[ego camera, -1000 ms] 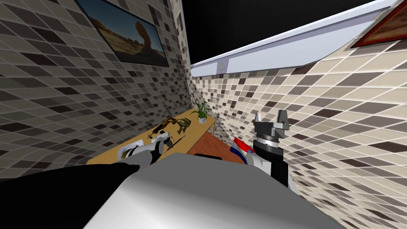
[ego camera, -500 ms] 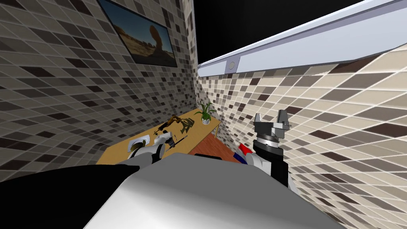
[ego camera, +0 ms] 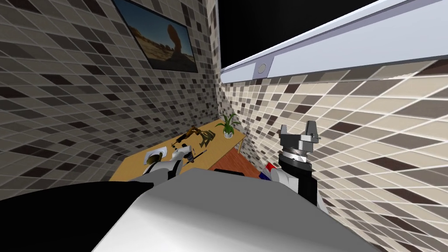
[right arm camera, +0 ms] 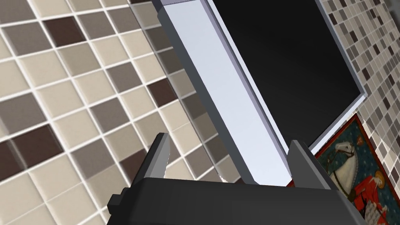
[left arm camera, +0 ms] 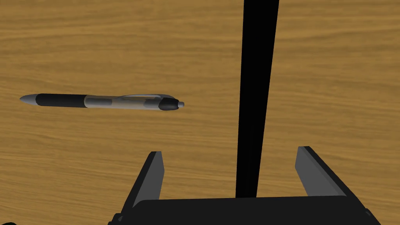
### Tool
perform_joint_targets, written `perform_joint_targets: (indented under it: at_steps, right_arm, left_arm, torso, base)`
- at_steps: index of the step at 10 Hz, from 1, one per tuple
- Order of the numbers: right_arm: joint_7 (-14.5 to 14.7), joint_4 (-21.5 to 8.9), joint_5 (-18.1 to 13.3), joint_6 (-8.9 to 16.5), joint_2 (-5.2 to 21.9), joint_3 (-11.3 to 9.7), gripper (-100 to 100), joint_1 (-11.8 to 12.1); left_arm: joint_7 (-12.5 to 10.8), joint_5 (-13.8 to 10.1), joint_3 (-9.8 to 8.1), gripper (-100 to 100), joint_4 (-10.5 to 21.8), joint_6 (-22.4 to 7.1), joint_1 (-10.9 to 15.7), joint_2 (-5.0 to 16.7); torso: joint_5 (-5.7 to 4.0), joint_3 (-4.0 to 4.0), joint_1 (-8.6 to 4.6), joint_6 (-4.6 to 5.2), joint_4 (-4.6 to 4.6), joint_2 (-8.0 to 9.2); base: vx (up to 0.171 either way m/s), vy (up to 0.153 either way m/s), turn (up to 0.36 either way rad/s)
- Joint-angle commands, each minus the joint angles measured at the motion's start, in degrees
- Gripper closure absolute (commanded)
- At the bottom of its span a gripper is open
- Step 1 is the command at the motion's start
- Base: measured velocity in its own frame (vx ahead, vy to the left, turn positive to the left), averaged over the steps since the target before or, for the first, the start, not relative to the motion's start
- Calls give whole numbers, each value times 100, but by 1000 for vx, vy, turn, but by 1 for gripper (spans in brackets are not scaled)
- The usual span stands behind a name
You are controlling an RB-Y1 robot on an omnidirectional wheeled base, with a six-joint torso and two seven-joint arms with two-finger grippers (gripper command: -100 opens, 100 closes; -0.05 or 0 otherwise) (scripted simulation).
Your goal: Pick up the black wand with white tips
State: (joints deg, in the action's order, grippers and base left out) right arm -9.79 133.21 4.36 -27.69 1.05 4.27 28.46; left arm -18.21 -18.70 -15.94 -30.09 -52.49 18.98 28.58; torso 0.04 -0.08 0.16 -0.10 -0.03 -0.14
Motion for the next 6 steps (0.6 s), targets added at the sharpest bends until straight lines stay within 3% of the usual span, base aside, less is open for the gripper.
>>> perform_joint_targets:
  at_steps: [1, 2, 3, 4, 5, 6]
  right_arm:
    - [0, 0, 0, 0, 0, 0, 0, 0]
    - [0, 0, 0, 0, 0, 0, 0, 0]
    - [0, 0, 0, 0, 0, 1, 0, 2]
    - [0, 0, 0, 0, 0, 0, 0, 1]
    - [0, 0, 0, 0, 0, 1, 0, 2]
    - [0, 0, 0, 0, 0, 0, 0, 1]
  left_arm:
    - [-29, 3, 7, -100, -267, -80, -92, -18]
    - [4, -205, 292, -100, -415, -117, -184, -84]
    - [4, -205, 353, -100, -486, -117, -184, -84]
    - [38, -412, 575, -100, -705, -154, -276, -151]
    - [38, -412, 699, -100, -705, -154, -276, -151]
    - [34, -380, 605, -100, -705, -157, -287, -144]
  torso:
    - [0, 0, 0, 0, 0, 0]
    - [1, 4, 2, -1, 1, 6]
    - [0, -6, -4, -8, -3, -12]
    - [-2, -11, -12, 0, -4, -20]
    - [-3, -18, -18, -6, -7, -32]
    - [-3, -19, -17, 2, -7, -33]
  base:
    - [-13, 9, 3]
    - [60, -10, 320]
    - [75, -35, 172]
    - [104, -46, 303]
    - [94, -43, 164]
    - [34, -16, 6]
